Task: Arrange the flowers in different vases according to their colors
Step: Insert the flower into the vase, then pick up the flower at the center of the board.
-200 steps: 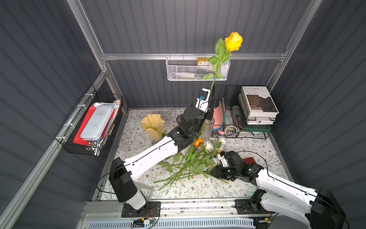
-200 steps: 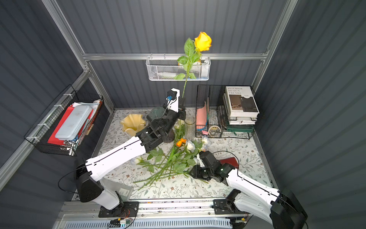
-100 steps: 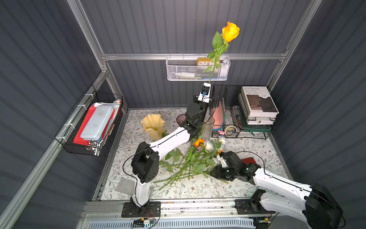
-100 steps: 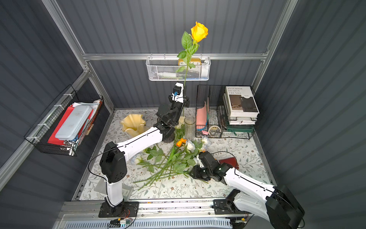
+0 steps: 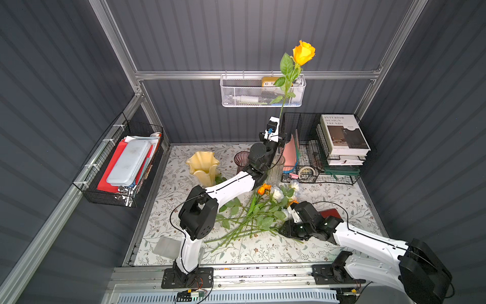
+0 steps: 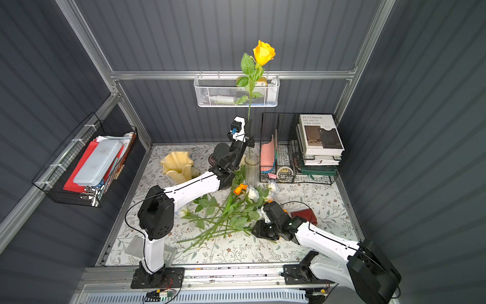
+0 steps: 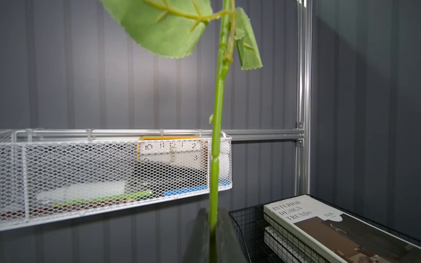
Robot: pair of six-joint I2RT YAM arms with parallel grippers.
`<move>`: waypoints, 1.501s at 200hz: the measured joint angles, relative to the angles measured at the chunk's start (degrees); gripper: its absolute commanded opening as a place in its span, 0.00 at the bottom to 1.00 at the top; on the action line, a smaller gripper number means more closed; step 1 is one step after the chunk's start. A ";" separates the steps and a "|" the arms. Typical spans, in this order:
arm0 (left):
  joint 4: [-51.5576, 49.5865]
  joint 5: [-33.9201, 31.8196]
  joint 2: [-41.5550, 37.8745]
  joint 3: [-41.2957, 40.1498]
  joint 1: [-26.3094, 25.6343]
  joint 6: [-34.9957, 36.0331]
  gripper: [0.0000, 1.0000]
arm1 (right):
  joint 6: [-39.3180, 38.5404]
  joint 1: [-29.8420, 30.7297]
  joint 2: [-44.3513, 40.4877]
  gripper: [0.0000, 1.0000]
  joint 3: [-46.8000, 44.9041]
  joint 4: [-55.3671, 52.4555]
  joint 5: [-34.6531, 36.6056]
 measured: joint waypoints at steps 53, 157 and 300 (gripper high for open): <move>4.66 0.15 1.86 -8.52 0.00 -3.39 0.72 | 0.02 0.00 -0.13 0.44 -0.15 0.42 -0.02; -11.87 -6.05 -28.50 -24.04 0.00 -12.02 0.81 | -0.74 -1.55 -5.09 0.44 0.17 -2.25 0.02; -60.06 8.13 -23.85 -30.16 0.22 -35.28 0.50 | -1.70 -3.50 -7.39 0.44 0.26 -5.42 -0.31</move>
